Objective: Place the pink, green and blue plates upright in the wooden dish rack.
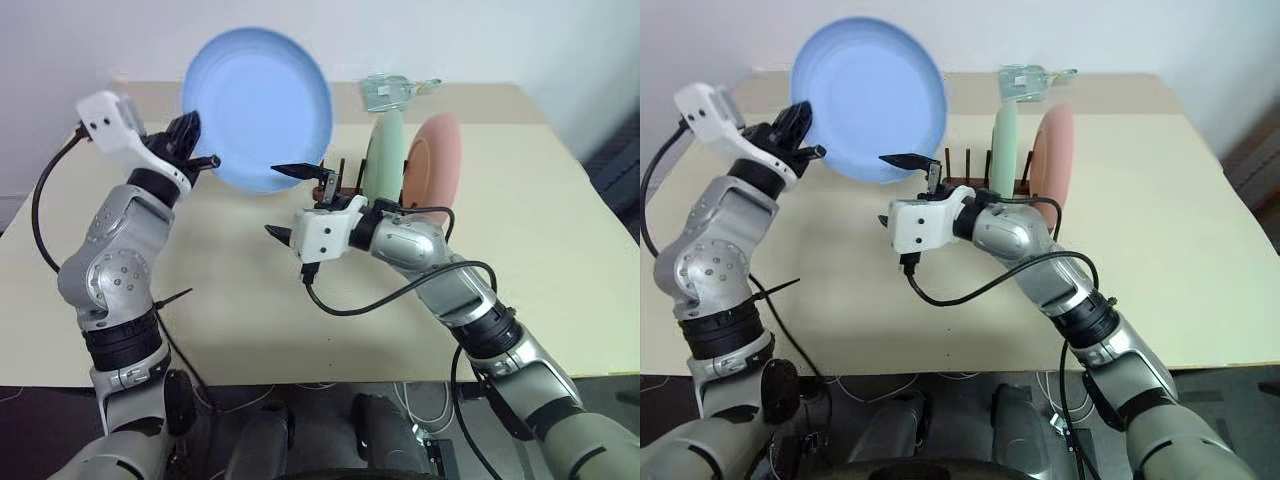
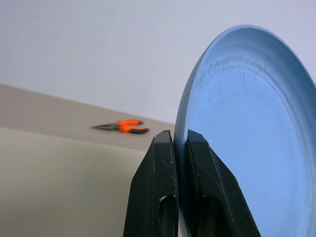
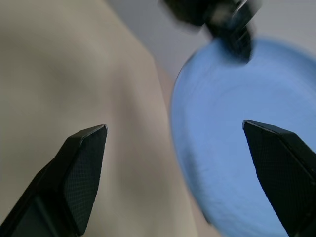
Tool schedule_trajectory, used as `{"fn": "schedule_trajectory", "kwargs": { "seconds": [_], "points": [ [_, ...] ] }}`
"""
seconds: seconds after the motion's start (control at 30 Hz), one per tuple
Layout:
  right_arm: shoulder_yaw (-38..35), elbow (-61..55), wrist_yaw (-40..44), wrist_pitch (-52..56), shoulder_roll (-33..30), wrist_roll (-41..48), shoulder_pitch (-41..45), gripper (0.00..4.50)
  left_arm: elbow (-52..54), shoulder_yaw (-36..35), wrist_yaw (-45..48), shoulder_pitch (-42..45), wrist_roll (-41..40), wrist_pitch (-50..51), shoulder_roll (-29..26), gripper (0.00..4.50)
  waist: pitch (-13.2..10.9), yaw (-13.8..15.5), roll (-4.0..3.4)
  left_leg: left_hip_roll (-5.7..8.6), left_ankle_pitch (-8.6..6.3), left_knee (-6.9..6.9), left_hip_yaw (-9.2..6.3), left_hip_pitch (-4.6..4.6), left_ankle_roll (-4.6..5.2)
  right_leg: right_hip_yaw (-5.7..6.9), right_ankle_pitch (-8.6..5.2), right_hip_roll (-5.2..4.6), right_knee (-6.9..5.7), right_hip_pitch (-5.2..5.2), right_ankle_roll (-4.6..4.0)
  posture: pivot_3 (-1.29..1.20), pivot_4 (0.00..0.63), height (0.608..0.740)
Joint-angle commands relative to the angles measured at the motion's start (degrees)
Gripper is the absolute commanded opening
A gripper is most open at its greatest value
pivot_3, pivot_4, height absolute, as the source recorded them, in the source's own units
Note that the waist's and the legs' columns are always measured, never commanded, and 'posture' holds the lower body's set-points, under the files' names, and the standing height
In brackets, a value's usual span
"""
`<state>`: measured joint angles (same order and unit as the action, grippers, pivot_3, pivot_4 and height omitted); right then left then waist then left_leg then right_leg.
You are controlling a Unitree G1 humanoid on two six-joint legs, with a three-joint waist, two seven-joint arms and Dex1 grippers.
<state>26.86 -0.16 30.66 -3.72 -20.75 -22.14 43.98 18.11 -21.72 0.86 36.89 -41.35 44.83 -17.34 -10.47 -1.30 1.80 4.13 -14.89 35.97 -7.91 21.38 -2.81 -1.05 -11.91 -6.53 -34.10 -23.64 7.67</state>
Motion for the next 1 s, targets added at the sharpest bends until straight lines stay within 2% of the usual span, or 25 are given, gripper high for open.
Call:
{"fn": "schedule_trajectory", "kwargs": {
  "seconds": [0.03,0.13,0.27,0.37,0.4,0.5,0.57,0.63,0.77,0.87,0.93,1.0],
  "points": [
    [-0.2,3.8,-3.0,-1.9,1.7,-3.5,4.0,4.5,4.2,0.8,-0.1,2.3,-3.1,1.4,-0.5,0.13,0.0,0.2,0.0,0.0,0.0,0.0,-0.01,0.0,0.0,0.0,0.0,0.0,0.0,-0.01,0.0,0.0,0.15,0.74],
    [-0.4,6.5,-4.1,-2.0,2.2,-5.4,5.1,3.64,5.1,1.4,-0.1,2.4,-4.7,2.6,-0.4,0.0,0.0,0.3,0.0,0.01,0.0,0.0,-0.02,0.03,0.0,-0.01,0.0,0.01,0.02,0.0,0.0,0.0,0.15,0.74],
    [-0.7,8.2,-5.1,-3.1,2.2,-7.1,5.3,1.64,5.8,1.8,-0.2,1.4,-5.0,2.9,0.0,0.0,0.0,0.4,0.0,0.02,0.0,0.02,-0.03,0.04,0.0,-0.01,0.0,0.01,0.02,0.01,0.0,0.0,0.15,0.74],
    [-0.9,6.9,-5.9,-4.1,2.7,-7.6,4.4,0.13,5.0,-0.5,-1.3,1.4,-6.0,1.5,1.3,1.03,0.0,0.4,0.0,0.01,0.0,0.02,-0.02,0.03,-0.01,-0.01,0.0,0.01,0.02,0.01,0.0,0.0,0.15,0.74],
    [-0.9,6.2,-6.2,-4.5,2.9,-7.6,4.0,0.0,4.3,-1.8,-2.3,2.3,-6.1,0.2,2.0,1.54,0.0,0.4,0.0,0.01,0.01,0.02,-0.03,0.03,-0.01,-0.01,0.0,0.01,0.02,0.01,0.0,0.0,0.15,0.74],
    [-1.8,4.5,-7.1,-5.1,4.0,-6.2,2.9,0.0,1.3,-7.1,-6.2,6.0,-5.9,-6.1,3.7,2.98,0.0,0.5,0.01,0.01,0.01,0.02,-0.04,0.04,-0.01,0.0,0.0,0.01,0.03,0.01,0.0,0.0,0.15,0.74],
    [-3.7,2.3,-7.2,-4.7,5.5,-3.1,1.4,0.0,-1.8,-10.7,-8.9,8.0,-3.7,-11.6,2.9,2.98,0.0,0.3,0.01,0.0,0.02,0.02,-0.05,0.04,-0.03,0.0,0.0,0.03,0.03,0.01,-0.01,0.0,0.15,0.74],
    [-6.7,-1.5,-6.7,-2.5,7.9,2.3,-0.6,0.0,-4.3,-11.0,-8.2,7.2,1.5,-15.9,-0.5,2.98,0.0,0.1,0.01,-0.01,0.03,-0.03,-0.02,0.0,-0.05,-0.04,0.01,0.04,0.03,-0.01,-0.01,0.0,0.15,0.74],
    [-12.8,-10.9,-3.6,6.5,13.2,16.9,-4.5,0.0,-6.1,-3.4,1.5,-1.3,11.9,-22.4,-8.3,2.98,0.0,0.3,-0.02,-0.02,0.18,-0.08,0.0,0.0,-0.31,-0.1,0.01,0.09,0.02,-0.04,-0.01,0.0,0.15,0.74],
    [-19.2,-19.4,-3.9,20.9,18.4,33.2,-7.7,0.0,-6.0,4.5,12.1,-11.5,16.6,-25.6,-11.8,2.98,0.0,0.8,-0.02,-0.01,0.01,-0.04,-0.08,0.01,-0.01,-0.05,0.01,0.07,0.02,0.05,-0.02,0.0,0.15,0.74],
    [-23.7,-23.1,-7.1,29.9,21.9,42.6,-9.4,0.0,-3.8,11.6,18.5,-18.2,19.3,-27.1,-13.2,2.98,0.0,0.8,-0.08,0.0,0.0,-0.03,-0.11,0.01,0.0,-0.06,0.0,0.07,0.02,0.08,-0.04,0.0,0.15,0.74],
    [-26.9,-25.5,-10.6,36.0,24.4,48.8,-10.6,0.0,-1.4,16.3,23.4,-23.3,18.4,-27.1,-12.4,2.98,-0.1,0.6,-0.12,-0.01,0.0,-0.03,-0.12,0.02,0.0,-0.1,-0.08,0.06,0.02,0.05,-0.26,0.0,0.15,0.74]
  ]
}}
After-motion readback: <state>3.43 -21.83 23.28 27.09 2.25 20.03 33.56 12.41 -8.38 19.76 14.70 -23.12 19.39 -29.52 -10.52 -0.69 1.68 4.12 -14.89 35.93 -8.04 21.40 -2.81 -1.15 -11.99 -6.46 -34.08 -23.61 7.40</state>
